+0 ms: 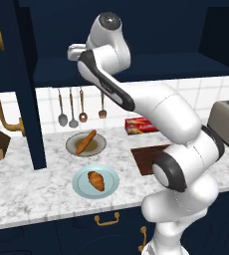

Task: From the different types of pastries on the counter, select a croissant and place it on the cutting board. Then retrieve a jar of jam from the cabinet and place it alongside the croissant on the cutting board.

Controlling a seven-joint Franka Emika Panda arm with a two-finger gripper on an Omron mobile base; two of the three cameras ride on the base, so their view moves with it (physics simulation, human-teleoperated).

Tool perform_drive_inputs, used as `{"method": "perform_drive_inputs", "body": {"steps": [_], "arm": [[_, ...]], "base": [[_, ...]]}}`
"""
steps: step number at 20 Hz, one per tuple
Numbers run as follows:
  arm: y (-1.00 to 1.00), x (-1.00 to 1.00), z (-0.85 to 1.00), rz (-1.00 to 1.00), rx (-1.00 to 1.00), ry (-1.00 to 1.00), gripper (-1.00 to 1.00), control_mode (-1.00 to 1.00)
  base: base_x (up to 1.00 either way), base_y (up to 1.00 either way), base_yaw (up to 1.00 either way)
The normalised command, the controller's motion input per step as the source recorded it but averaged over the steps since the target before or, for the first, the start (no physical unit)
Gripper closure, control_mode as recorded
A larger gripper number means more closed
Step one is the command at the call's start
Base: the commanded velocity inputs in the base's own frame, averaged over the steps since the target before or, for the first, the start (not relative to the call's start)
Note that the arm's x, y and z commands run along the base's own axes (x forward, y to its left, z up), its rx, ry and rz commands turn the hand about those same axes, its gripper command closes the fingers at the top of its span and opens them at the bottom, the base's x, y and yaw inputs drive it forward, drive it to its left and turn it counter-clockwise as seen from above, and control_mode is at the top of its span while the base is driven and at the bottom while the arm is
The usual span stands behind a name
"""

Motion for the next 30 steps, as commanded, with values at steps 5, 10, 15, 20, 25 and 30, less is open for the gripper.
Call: {"method": "perform_drive_inputs", "body": {"steps": [5, 10, 15, 20, 25, 30], "arm": [[0.12, 0.29, -0.02, 0.03, 0.0, 0.09, -1.0, -1.0], [0.0, 0.49, -0.12, 0.06, 0.0, 0.03, -1.0, -1.0], [0.12, 0.34, 0.0, 0.03, 0.0, 0.01, -1.0, -1.0], [0.32, -0.01, -0.02, 0.04, 0.0, 0.02, -1.0, -1.0], [0.03, -0.11, -0.41, 0.02, -0.01, 0.05, -1.0, -1.0], [0.0, 0.0, -0.43, 0.03, -0.01, 0.0, 1.0, -1.0]], "base": [[0.0, 0.0, 0.0], [0.0, 0.0, 0.0], [0.0, 0.0, 0.0], [0.0, 0.0, 0.0], [0.0, 0.0, 0.0], [0.0, 0.0, 0.0]]}}
